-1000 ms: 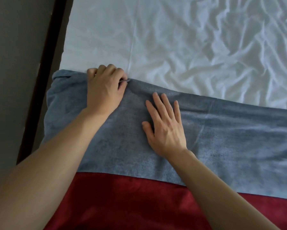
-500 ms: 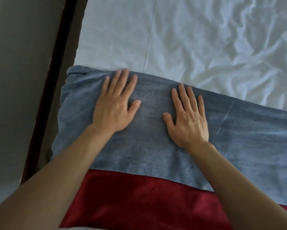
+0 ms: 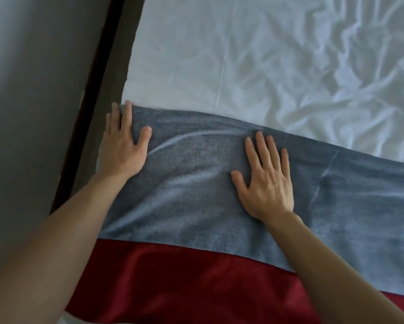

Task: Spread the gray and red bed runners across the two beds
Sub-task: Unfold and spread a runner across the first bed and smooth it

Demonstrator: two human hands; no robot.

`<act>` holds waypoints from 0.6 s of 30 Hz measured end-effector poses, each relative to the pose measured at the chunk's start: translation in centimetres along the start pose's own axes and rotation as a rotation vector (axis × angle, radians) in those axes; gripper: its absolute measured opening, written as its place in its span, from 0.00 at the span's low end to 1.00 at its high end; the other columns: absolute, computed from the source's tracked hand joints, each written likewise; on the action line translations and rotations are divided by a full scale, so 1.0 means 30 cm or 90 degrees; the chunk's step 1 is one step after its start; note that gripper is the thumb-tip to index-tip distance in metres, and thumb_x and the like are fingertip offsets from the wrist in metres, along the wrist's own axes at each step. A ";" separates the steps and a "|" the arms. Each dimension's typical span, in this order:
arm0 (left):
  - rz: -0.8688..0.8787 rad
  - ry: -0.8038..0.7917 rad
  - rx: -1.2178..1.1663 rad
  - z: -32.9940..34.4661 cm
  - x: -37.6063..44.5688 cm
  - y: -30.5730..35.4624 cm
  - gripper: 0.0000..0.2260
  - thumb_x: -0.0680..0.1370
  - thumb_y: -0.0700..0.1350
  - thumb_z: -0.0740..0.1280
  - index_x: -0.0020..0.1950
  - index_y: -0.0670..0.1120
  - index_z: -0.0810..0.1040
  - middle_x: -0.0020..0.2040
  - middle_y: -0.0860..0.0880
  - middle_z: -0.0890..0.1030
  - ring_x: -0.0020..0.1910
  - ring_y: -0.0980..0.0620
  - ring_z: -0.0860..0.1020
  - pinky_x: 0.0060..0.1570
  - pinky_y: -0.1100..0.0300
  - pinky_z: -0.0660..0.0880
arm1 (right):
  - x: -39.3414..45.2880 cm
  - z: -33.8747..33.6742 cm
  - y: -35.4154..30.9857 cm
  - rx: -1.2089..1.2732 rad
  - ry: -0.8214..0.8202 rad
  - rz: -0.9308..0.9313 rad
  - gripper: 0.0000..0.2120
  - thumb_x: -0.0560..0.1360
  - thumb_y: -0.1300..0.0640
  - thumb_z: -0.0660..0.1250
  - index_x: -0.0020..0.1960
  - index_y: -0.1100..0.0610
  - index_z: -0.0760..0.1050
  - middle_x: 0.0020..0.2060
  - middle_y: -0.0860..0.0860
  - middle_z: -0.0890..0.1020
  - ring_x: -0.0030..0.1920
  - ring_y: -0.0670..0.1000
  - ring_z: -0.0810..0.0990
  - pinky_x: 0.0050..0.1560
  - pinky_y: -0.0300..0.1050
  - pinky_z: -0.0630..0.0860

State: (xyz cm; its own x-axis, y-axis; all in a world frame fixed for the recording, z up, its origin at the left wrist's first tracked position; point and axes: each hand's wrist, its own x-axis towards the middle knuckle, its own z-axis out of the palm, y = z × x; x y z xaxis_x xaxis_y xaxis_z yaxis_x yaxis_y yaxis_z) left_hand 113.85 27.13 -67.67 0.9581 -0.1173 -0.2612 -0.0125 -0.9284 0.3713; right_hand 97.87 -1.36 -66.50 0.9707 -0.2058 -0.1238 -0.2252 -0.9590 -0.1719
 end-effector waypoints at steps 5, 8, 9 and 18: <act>0.119 0.073 0.064 -0.012 -0.059 0.105 0.33 0.81 0.63 0.46 0.81 0.48 0.45 0.82 0.43 0.47 0.80 0.43 0.47 0.78 0.42 0.50 | -0.007 -0.029 -0.008 0.020 0.013 0.006 0.35 0.80 0.36 0.50 0.80 0.55 0.53 0.81 0.53 0.52 0.81 0.54 0.47 0.80 0.58 0.45; 0.268 0.054 0.035 0.016 -0.157 0.279 0.30 0.83 0.60 0.50 0.81 0.48 0.50 0.81 0.44 0.50 0.80 0.45 0.49 0.78 0.44 0.51 | -0.020 -0.071 -0.019 0.054 0.017 -0.010 0.31 0.81 0.41 0.53 0.79 0.56 0.58 0.79 0.55 0.57 0.80 0.55 0.51 0.80 0.58 0.47; 0.289 0.033 0.031 0.030 -0.191 0.336 0.30 0.83 0.60 0.51 0.81 0.48 0.52 0.81 0.44 0.52 0.80 0.46 0.50 0.78 0.44 0.52 | -0.027 -0.088 -0.020 0.066 0.012 -0.022 0.31 0.81 0.43 0.55 0.78 0.56 0.59 0.79 0.55 0.59 0.80 0.55 0.53 0.79 0.58 0.49; 0.316 -0.071 0.051 -0.027 -0.420 0.546 0.30 0.79 0.62 0.51 0.79 0.50 0.59 0.79 0.46 0.60 0.77 0.44 0.58 0.75 0.45 0.59 | -0.125 -0.343 0.034 0.144 0.012 -0.077 0.25 0.79 0.48 0.65 0.73 0.56 0.68 0.69 0.52 0.74 0.69 0.54 0.72 0.66 0.54 0.70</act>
State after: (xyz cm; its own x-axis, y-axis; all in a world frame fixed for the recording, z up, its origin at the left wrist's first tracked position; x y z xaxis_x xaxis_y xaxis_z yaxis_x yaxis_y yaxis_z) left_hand 101.80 13.68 -57.57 0.7950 -0.5836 -0.1655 -0.4842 -0.7749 0.4063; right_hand 94.87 -3.56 -56.16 0.9927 -0.0973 -0.0712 -0.1178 -0.9092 -0.3993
